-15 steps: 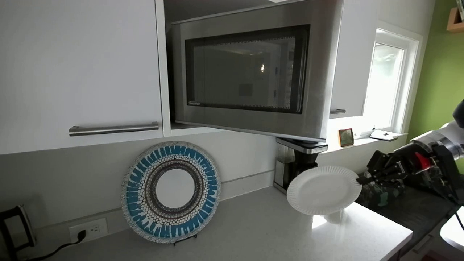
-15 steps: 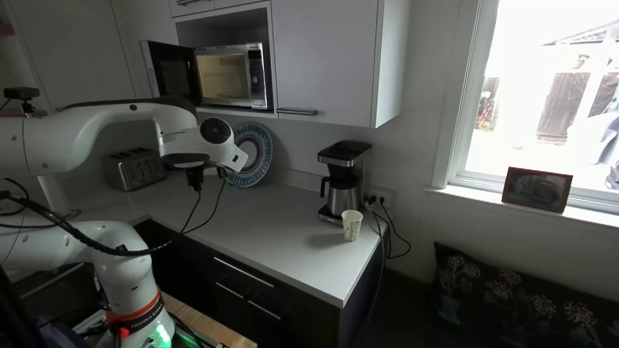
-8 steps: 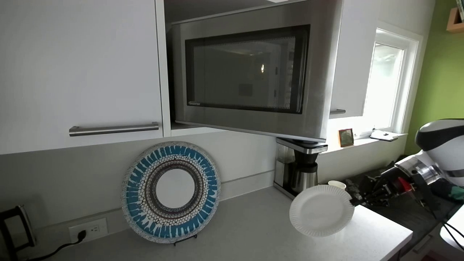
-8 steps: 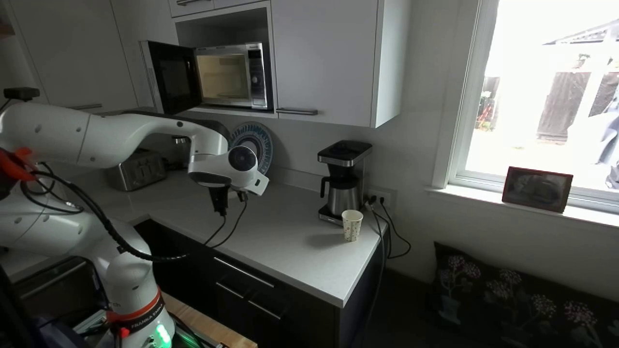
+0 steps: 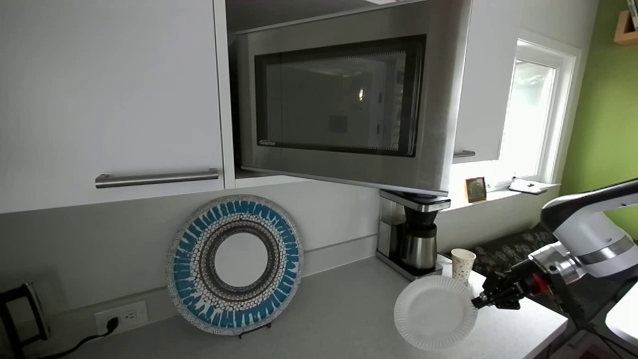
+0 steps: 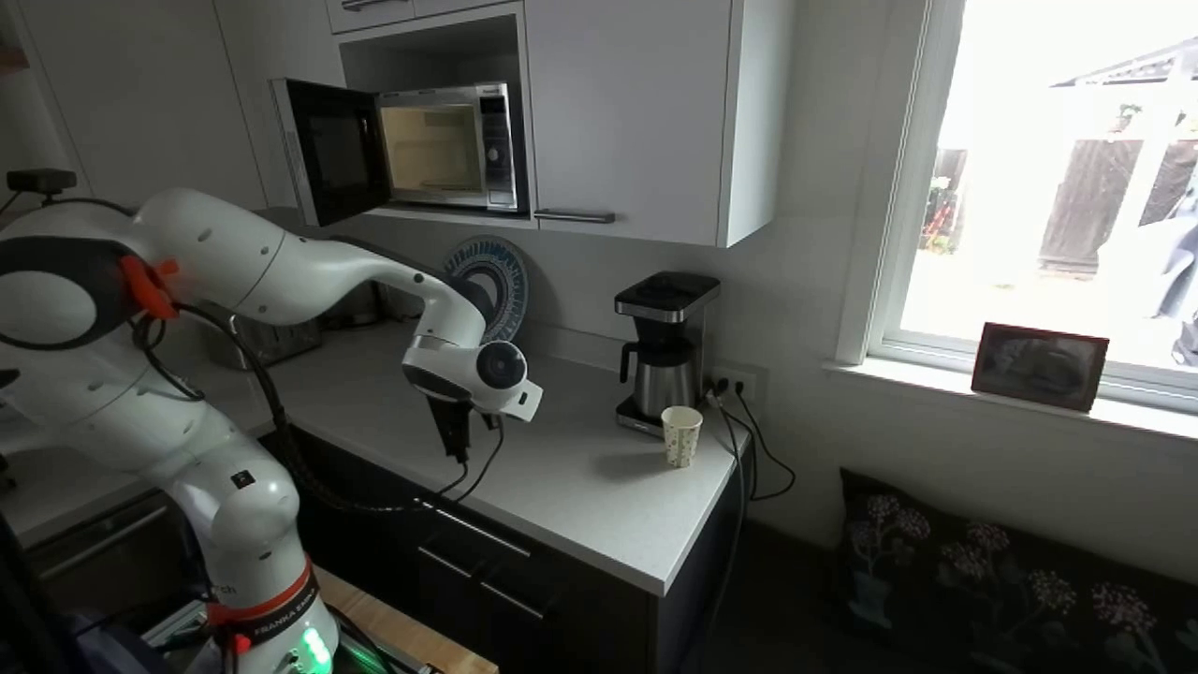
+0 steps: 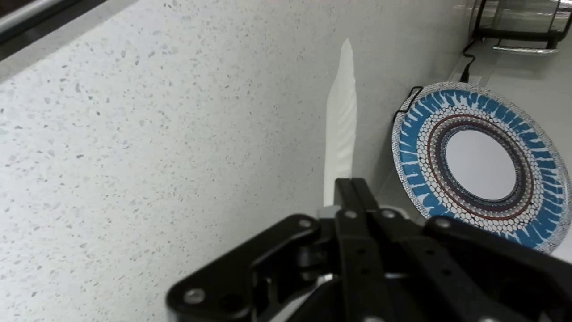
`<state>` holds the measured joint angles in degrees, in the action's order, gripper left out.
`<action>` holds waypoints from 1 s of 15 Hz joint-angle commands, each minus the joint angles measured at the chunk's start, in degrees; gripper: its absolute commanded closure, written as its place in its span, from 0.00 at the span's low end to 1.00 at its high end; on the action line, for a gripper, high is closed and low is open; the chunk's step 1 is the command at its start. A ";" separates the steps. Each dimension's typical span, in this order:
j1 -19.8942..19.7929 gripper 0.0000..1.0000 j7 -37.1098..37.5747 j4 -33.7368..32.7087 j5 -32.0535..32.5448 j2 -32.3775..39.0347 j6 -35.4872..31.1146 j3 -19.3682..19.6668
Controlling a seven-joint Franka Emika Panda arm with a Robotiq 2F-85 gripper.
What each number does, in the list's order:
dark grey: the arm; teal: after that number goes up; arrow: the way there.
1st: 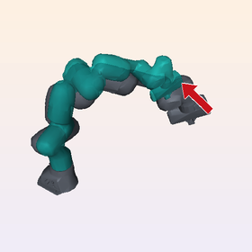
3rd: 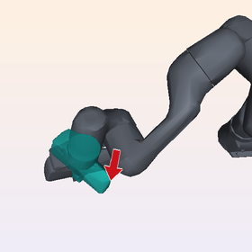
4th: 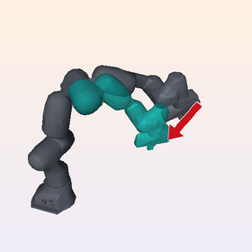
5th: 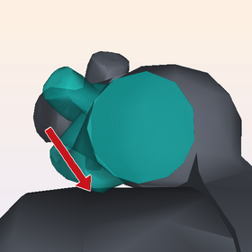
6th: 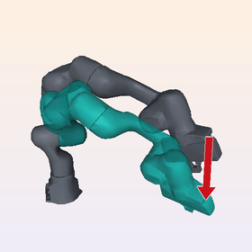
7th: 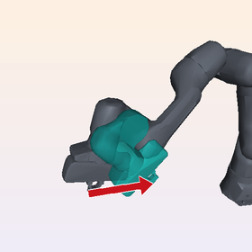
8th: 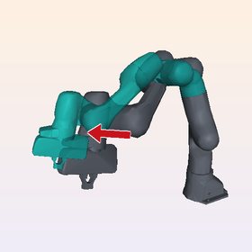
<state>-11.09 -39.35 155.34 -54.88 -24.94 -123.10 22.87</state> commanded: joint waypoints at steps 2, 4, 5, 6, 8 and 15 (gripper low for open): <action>-0.52 1.00 -7.54 -0.69 -6.40 8.09 0.62 -0.08; -1.09 1.00 -9.43 -0.94 -8.24 10.88 0.62 -0.51; -1.37 1.00 -9.92 -1.09 -8.88 12.02 0.74 -0.72; -1.82 1.00 -10.03 -1.31 -8.83 13.29 0.63 -1.01; -2.81 0.73 -9.64 -1.57 -8.34 14.61 0.47 -1.26; -7.29 0.22 -4.91 -2.89 -0.76 11.27 -2.51 -1.80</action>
<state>-16.26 -47.27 152.96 -59.94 -11.17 -123.68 22.23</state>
